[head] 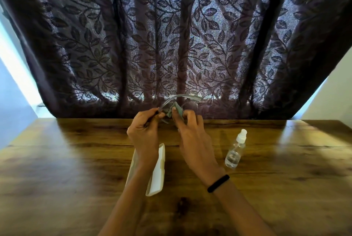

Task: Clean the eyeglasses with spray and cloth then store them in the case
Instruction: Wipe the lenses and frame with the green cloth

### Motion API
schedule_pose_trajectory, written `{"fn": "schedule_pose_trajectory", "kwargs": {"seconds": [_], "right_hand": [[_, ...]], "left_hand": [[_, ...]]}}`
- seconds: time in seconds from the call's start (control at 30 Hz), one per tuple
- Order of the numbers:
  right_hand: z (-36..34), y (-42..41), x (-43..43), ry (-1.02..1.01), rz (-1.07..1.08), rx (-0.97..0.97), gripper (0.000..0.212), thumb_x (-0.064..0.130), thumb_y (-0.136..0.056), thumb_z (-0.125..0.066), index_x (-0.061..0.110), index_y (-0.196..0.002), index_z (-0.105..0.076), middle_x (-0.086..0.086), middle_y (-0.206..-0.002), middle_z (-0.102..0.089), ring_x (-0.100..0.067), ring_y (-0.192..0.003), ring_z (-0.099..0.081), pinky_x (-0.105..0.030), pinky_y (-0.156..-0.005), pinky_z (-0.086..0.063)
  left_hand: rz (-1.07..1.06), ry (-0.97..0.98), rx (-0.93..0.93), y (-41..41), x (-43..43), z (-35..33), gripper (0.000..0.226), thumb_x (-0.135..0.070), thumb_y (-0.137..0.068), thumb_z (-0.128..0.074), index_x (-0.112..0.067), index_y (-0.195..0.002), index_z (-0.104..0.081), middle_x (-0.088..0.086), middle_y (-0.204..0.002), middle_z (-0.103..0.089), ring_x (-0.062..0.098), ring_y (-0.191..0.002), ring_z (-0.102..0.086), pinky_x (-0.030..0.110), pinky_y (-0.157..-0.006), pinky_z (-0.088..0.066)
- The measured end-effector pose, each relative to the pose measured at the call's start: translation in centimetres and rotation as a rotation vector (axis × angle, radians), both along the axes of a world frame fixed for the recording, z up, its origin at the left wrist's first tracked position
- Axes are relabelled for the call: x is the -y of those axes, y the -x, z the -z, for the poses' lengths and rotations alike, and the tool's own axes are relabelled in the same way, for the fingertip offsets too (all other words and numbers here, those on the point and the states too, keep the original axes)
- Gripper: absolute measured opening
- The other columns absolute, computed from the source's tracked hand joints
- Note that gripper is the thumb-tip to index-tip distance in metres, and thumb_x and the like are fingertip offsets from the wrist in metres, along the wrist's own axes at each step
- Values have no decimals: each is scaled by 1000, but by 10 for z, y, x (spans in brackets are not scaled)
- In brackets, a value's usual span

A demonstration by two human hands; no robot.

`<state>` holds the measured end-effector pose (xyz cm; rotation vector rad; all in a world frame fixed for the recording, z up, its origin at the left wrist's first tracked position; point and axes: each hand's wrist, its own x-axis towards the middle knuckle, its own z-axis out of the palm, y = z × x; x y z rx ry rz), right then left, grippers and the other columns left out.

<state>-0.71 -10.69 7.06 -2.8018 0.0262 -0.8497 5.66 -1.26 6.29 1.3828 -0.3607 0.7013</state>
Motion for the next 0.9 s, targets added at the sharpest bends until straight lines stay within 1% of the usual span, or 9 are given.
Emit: {"fn": "schedule_pose_trajectory", "kwargs": {"seconds": [0.17,0.3,0.43,0.5,0.6,0.7,0.77,0.83,0.9], "right_hand": [[5,2,0,-108,-81,72,54,2,-88,-53,19,-137,-37,-5,-115,-40,-16,-99,-40,-23,-68,-51],[8,3,3,-448,-260,92,42,5,-88,-54,18,-129,-51,1,-107,-37,-12,-102,-43,-17,-87,-45],[3,3,5,-743,-394,26,36,4,-87,-57,23,-117,-59,10,-99,-37,8,-94,-42,-7,-81,-42],[1,3,11,-826,-420,20,34,6,-87,-57,30,-111,-59,10,-99,-39,9,-94,-44,-11,-84,-44],[-2,3,22,-976,-347,105,35,11,-87,-59,42,-102,-60,7,-99,-42,-8,-98,-49,-33,-89,-51],[-7,-2,36,-1008,-211,192,32,12,-87,-59,42,-100,-57,6,-98,-41,-15,-96,-49,-44,-88,-52],[-9,-8,44,-977,-163,196,28,12,-88,-58,30,-108,-59,3,-100,-40,-16,-97,-48,-44,-90,-50],[-6,-14,50,-861,-133,170,32,10,-88,-56,17,-119,-57,0,-104,-39,-15,-99,-45,-37,-95,-47],[0,-16,53,-699,-99,162,36,10,-89,-55,14,-125,-53,0,-107,-38,-10,-97,-42,-17,-93,-44]], "left_hand": [[-17,13,7,-1,0,0,25,8,-74,-66,-8,-93,-67,10,-81,-67,3,-74,-63,16,-68,-52],[-14,14,-17,-2,-3,1,23,2,-76,-67,-14,-92,-67,11,-82,-68,19,-76,-65,31,-67,-55],[-19,1,-32,-2,-4,2,22,4,-76,-67,-13,-91,-68,13,-82,-68,14,-77,-65,30,-70,-53],[-24,-23,-6,-3,-4,1,24,5,-75,-68,-14,-90,-67,10,-81,-68,5,-75,-63,21,-69,-53],[-18,-32,1,-5,-7,0,27,4,-73,-70,-15,-91,-66,1,-80,-66,4,-74,-63,20,-69,-54],[7,-42,3,-5,-8,2,26,3,-73,-70,-15,-91,-67,-2,-80,-66,6,-75,-64,20,-69,-54],[32,-36,-5,-5,-6,3,25,3,-74,-70,-14,-92,-67,1,-81,-67,6,-75,-65,18,-69,-54],[57,-5,-35,-6,-3,2,25,4,-74,-69,-13,-93,-67,7,-82,-68,9,-76,-65,18,-69,-54],[77,40,-81,-7,-2,2,25,4,-75,-68,-13,-94,-67,8,-82,-69,14,-77,-66,20,-70,-55]]}}
